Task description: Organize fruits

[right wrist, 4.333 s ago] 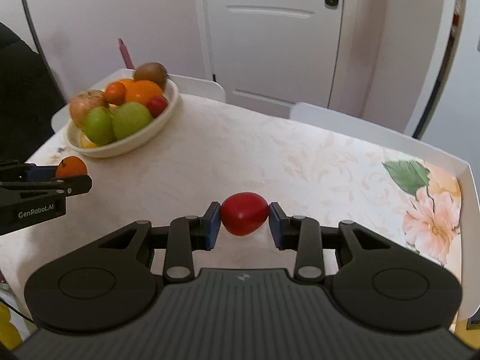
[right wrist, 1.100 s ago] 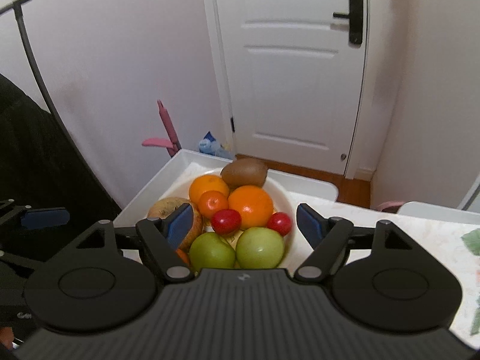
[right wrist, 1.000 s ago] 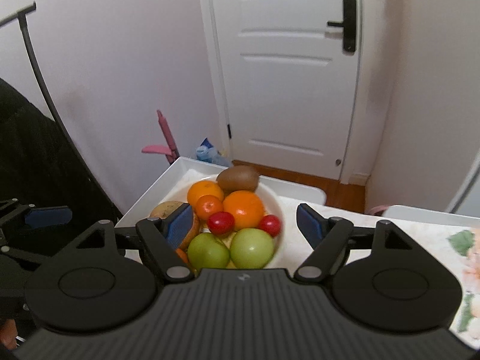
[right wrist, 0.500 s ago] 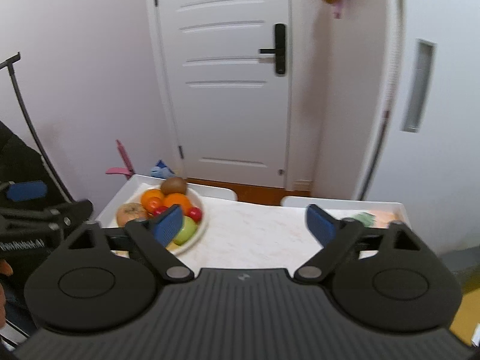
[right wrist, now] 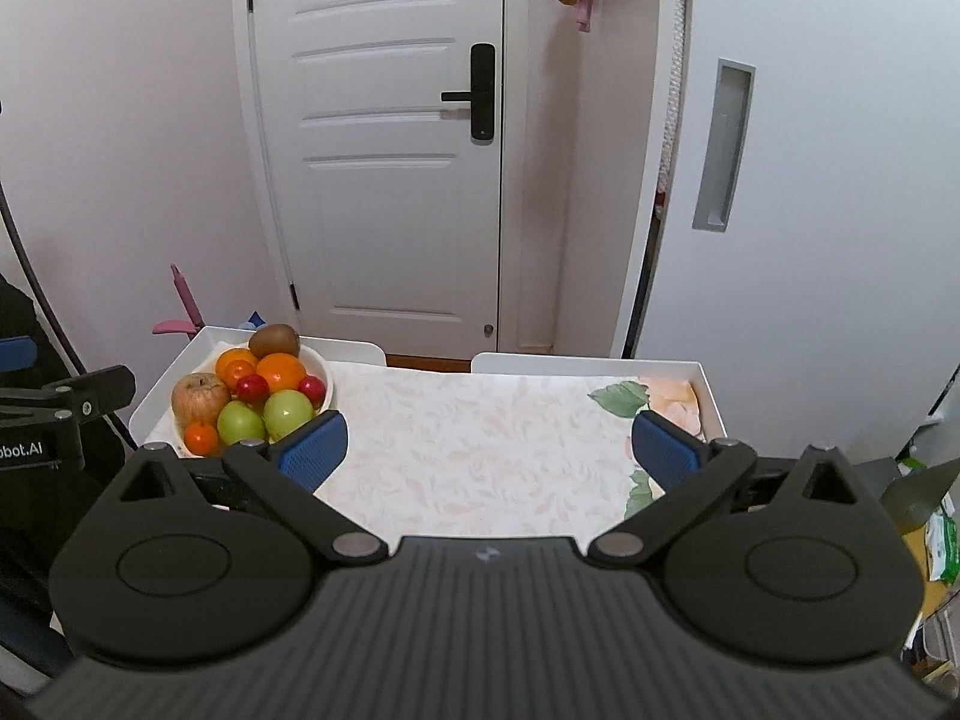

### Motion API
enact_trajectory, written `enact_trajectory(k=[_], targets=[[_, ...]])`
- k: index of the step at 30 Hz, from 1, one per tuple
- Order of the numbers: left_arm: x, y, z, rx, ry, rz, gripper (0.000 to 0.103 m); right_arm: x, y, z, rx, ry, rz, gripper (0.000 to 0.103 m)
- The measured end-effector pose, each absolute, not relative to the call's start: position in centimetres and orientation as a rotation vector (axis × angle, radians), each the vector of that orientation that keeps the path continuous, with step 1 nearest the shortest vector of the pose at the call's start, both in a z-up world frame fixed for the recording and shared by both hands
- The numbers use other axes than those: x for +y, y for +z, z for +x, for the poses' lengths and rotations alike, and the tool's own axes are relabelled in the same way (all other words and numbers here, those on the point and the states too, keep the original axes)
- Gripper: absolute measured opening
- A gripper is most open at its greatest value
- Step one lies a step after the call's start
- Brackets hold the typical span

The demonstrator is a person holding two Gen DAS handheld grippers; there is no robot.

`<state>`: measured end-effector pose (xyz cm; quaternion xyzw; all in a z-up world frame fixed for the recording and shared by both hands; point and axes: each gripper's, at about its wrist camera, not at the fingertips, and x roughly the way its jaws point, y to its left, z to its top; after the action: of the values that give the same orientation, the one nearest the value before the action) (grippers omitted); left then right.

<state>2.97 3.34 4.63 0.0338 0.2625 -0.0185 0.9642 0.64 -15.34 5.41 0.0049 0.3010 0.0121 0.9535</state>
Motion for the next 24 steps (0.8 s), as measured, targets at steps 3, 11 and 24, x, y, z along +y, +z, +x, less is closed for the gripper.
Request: enact_trajectory(k=[3, 11, 24], targets=[[3.14, 4.61, 2.8, 0.532, -0.038, 0.067, 0.103, -15.56, 5.19, 0.63, 0.626, 0.019, 0.023, 0.103], [2.74, 4.44, 2.79, 0.535, -0.041, 0.074, 0.103, -15.54, 5.13, 0.45, 0.628, 0.008, 0.029, 0.103], [2.68, 4.28, 3.08, 0.535, -0.046, 0.076, 0.103, -15.78, 4.79, 0.95, 0.644, -0.021, 0.051, 0.103]])
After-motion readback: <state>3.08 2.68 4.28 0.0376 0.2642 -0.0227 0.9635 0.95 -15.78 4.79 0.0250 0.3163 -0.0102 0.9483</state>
